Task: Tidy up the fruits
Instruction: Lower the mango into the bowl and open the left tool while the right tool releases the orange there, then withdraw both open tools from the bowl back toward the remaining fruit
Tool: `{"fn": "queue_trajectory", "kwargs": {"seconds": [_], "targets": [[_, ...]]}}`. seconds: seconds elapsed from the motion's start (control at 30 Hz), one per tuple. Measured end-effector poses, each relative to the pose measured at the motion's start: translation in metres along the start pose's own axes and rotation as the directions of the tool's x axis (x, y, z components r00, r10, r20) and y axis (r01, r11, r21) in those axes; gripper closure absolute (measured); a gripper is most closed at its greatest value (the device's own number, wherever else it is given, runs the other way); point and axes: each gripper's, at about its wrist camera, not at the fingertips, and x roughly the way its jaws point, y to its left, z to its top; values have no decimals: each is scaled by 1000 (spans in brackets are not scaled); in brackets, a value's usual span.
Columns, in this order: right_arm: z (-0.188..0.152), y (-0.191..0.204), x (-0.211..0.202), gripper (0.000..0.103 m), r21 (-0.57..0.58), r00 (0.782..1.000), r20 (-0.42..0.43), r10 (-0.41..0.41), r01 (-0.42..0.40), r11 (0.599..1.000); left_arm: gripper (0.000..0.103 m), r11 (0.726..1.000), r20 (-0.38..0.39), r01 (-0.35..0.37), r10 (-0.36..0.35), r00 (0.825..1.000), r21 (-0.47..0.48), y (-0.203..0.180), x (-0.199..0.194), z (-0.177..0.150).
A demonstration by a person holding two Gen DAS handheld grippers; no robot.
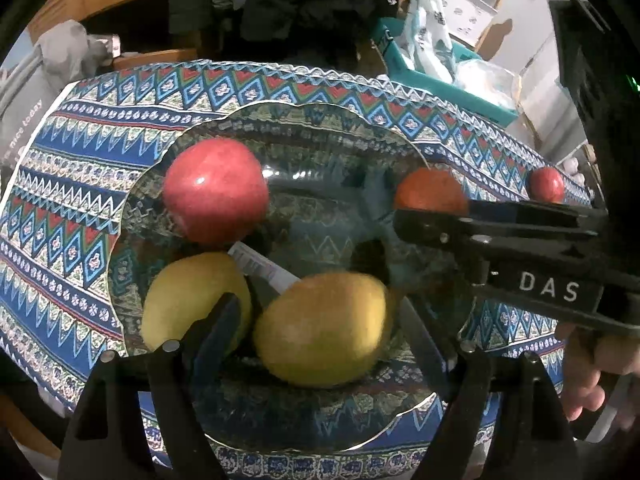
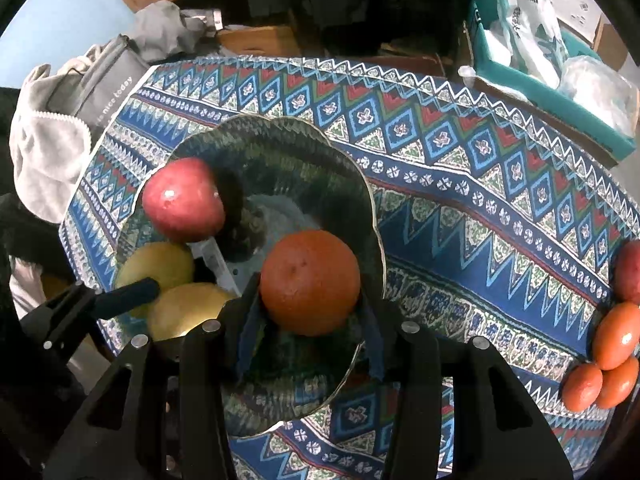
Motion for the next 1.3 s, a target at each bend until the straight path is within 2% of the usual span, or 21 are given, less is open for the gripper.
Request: {"fn": "queue_trajectory", "kwargs": {"seconds": [0.33,0.47,0.67,0.73,0.9,1.0,1.3], "targets": [[4,-1,-10,47,32,999,27,22,-22,999,20,1000,9,7,-6,1000,-17,2,-9,1],[6,-1,-22,47,40,998,59,18,-21,999,20,1000,35,2,-1,999,-20,1,-17,3],[10,5,-50,45,34,991,126,-39,35,999,20,1000,80,-22,24,996,-22,-1,-32,9],[9,6,-62,39,32,986,151,-76,72,997,20,999,97,-35,36,995,-18,-3,-38,12],[5,7,-94,37,26,967,213,-140,138,990,20,999,128,-32,35,991,-19,-9,-52,17],[1,5,-113,31,34,954,245,-172,169,985,20,1000,152,-27,28,988,-8,-18,-62,19],[-19,-19,-166,27,99,918,307,-250,230,968,17,997,219,-48,33,975,63,-54,-85,22]]}}
